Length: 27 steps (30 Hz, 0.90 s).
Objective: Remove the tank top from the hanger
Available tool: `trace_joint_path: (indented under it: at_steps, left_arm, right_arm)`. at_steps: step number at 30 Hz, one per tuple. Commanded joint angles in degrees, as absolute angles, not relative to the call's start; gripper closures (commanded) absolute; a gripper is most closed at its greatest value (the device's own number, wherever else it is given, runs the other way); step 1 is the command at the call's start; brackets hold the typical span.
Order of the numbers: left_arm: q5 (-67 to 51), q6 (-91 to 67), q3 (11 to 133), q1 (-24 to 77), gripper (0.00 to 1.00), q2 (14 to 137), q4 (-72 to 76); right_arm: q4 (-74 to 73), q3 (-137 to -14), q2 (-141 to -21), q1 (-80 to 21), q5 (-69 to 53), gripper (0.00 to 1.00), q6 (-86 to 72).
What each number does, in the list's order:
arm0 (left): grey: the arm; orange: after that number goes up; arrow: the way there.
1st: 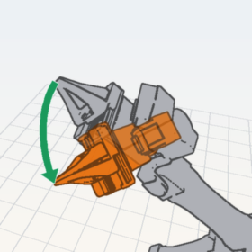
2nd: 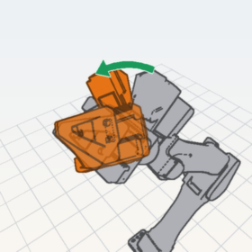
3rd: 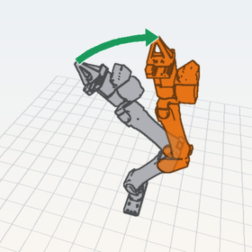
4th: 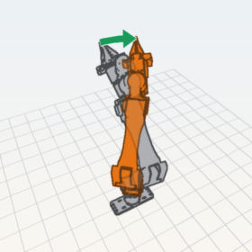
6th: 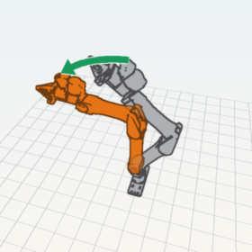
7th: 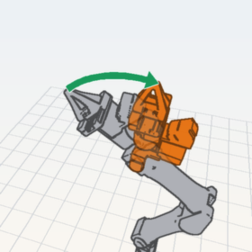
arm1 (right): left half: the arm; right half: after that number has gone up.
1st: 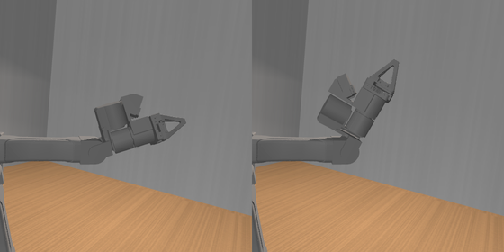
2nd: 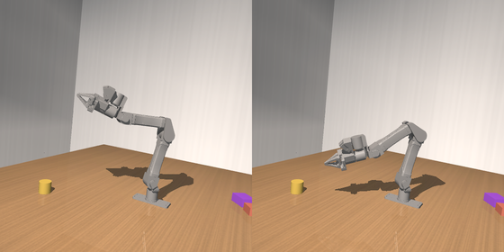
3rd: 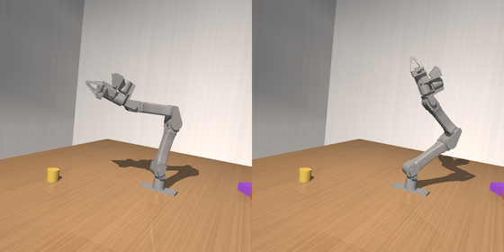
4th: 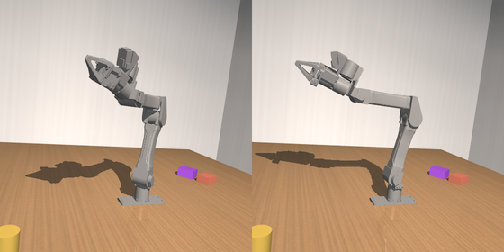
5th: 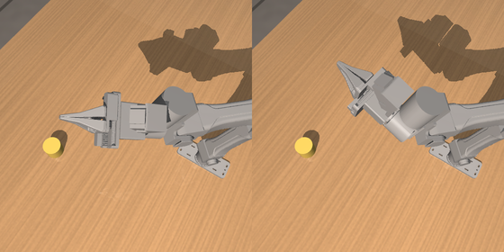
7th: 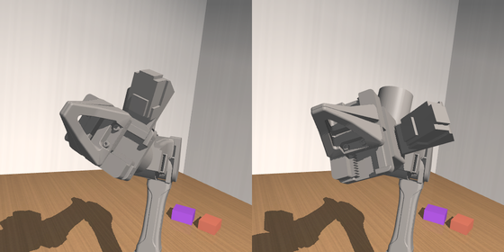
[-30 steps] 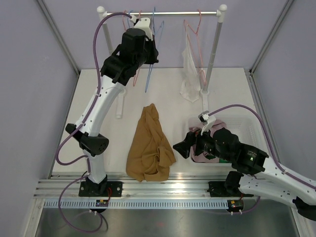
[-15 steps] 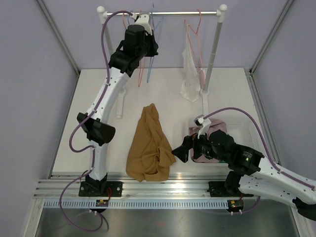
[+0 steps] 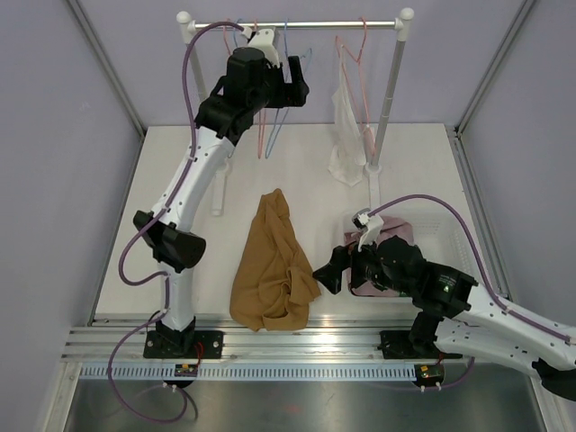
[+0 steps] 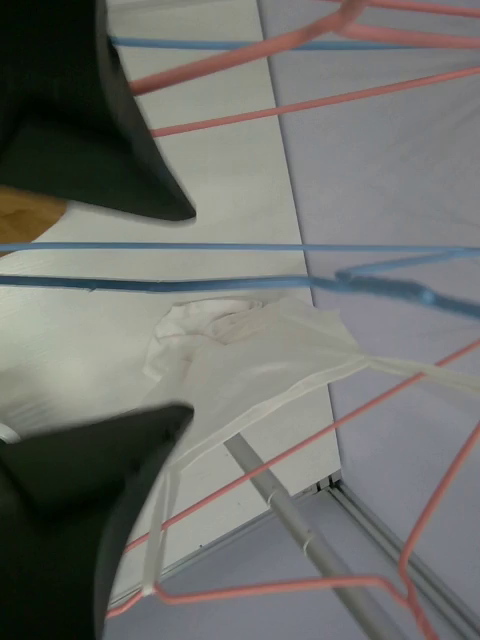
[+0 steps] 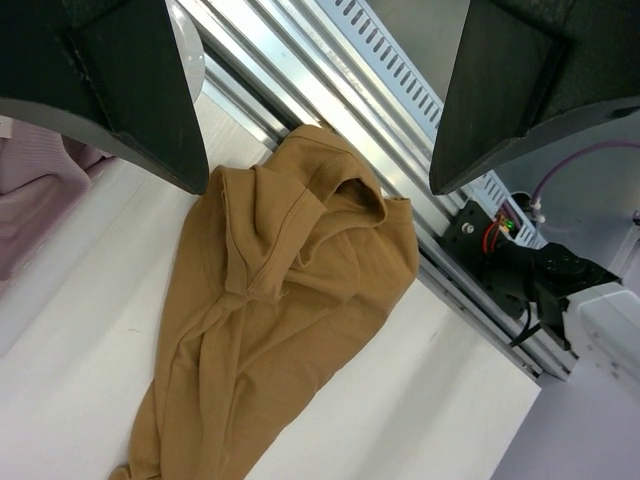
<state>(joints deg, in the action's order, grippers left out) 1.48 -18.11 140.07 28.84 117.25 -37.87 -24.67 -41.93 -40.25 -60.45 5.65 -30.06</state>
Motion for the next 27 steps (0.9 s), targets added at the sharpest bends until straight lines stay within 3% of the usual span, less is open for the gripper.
trace_joint_path:
  at_steps: [1, 2, 9, 17, 27]
  left_arm:
    - [0.4, -17.3, 139.9, 30.6, 0.05, 108.0, -36.0]
    - [0.4, -17.1, 139.2, 30.9, 0.01, 105.1, -36.4]
    - [6.1, -18.5, 122.9, 33.0, 0.01, 86.6, -38.8]
    - [13.2, -22.5, 91.7, 34.3, 0.01, 59.7, -38.6]
    - [20.8, -18.3, 67.4, 34.4, 0.01, 38.4, -41.0]
  right_arm:
    - [-21.4, -42.3, -42.4, -60.9, 9.0, 0.01, -27.6]
    - [-21.2, -42.4, -43.1, -60.8, 10.1, 0.0, -27.2]
    - [-18.0, -44.7, -54.3, -60.8, 11.7, 0.0, -27.1]
    - [-6.5, -48.2, -71.3, -60.8, 7.1, 0.01, -27.4]
    - [-12.4, -60.6, -93.5, -64.6, 13.5, 0.01, -23.4]
